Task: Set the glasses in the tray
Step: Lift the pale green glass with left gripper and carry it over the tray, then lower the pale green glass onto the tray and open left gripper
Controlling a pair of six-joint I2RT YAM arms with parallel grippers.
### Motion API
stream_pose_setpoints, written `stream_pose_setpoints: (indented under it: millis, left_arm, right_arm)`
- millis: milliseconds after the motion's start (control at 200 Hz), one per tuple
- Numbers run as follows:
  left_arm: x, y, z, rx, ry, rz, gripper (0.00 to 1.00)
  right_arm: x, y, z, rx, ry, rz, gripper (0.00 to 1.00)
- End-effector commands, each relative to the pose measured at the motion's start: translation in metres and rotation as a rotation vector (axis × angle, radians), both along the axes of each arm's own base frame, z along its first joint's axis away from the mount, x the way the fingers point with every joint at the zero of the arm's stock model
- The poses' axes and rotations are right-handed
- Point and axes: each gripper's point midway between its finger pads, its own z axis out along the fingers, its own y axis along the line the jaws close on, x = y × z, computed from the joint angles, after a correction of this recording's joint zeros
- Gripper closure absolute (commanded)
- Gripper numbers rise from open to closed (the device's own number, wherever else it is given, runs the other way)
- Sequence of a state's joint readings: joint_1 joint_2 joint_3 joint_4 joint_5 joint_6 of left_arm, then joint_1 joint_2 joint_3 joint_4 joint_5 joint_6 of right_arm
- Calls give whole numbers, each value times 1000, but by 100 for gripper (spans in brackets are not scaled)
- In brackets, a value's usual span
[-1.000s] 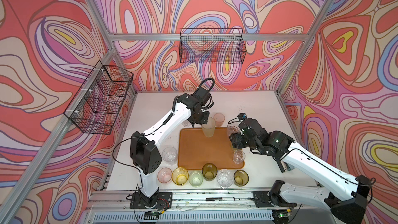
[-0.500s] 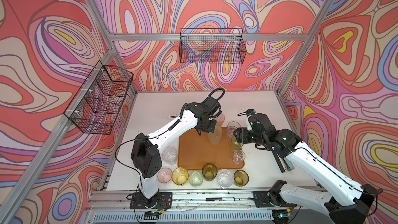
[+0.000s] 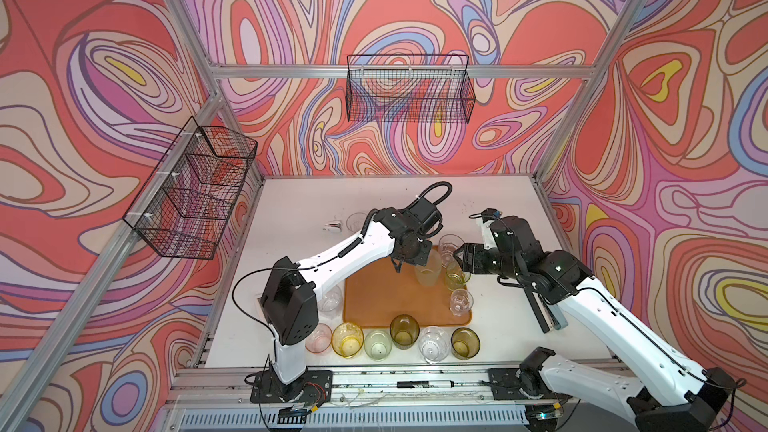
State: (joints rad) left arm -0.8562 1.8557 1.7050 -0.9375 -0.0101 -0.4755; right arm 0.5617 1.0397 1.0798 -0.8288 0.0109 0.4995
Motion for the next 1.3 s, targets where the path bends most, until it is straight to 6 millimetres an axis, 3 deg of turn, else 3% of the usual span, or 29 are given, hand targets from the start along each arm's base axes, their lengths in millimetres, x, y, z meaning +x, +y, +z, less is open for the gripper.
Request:
stream_pose_setpoints:
  millis: [0,165,596,1297]
  left_arm:
    - [4,-4,-9,11,-5,19,100]
    - [3,-7,-21,34,14,19,100]
    - [6,-15,-34,55,28,10,100]
    - [8,-20,-41,66,36,11,97]
  right_arm:
    - [-2,-2,-1,11,1,-6,27]
    - [-4,-12,-2,-25,-9,-34,27]
    - [-4,-11,-7,-36,5,-24,27]
    - [-7,-13,-6,-34,5,-24,27]
